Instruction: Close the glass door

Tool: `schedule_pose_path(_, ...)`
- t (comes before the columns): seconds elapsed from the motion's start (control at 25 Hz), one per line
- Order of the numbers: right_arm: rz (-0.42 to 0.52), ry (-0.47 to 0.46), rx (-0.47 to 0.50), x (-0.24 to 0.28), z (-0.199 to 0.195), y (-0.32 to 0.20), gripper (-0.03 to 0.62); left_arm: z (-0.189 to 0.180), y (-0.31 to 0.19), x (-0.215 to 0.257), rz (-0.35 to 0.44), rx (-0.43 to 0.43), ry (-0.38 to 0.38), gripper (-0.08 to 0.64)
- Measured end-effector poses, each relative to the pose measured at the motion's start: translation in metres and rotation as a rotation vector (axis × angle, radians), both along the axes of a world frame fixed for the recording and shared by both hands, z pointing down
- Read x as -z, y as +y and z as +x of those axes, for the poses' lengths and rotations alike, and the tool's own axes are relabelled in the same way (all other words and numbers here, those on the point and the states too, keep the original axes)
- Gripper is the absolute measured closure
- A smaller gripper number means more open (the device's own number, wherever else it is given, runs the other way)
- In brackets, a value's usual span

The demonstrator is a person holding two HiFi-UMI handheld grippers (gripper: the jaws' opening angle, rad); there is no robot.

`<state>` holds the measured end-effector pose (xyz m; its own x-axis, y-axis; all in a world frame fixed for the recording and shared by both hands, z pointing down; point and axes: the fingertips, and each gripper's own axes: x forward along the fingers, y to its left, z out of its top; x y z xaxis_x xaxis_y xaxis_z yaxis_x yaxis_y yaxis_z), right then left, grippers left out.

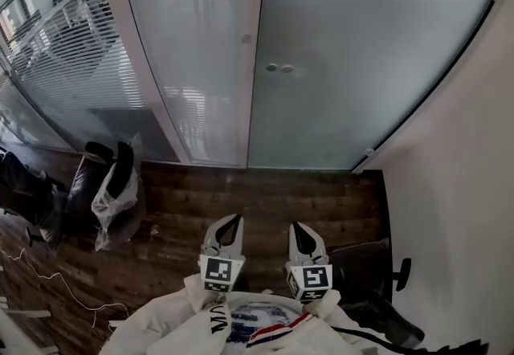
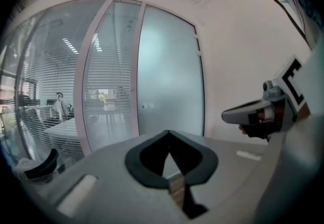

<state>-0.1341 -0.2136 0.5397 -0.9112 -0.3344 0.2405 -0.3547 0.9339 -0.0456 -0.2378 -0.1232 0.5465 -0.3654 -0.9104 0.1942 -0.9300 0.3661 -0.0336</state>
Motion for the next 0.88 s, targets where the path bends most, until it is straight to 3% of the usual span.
schedule_pose_path(0.16,-0.013,-0.006,0.04,-0.004,0.035,0.008,0.588,0.038,0.007,0.002,-0.021,0.03,-0.023,0.557)
schedule_pose_path(0.48,-0.045,-0.033,0.029,-0.011,0.114,0.015,0.588,0.118,0.021,0.003,-0.056,0.028,-0.059,0.557)
schedule_pose_path(0.88,0.043,-0.066,0.067,0.021,0.129,0.032,0.588,0.141,0.027,0.019,-0.079,-0.009,-0.108,0.557)
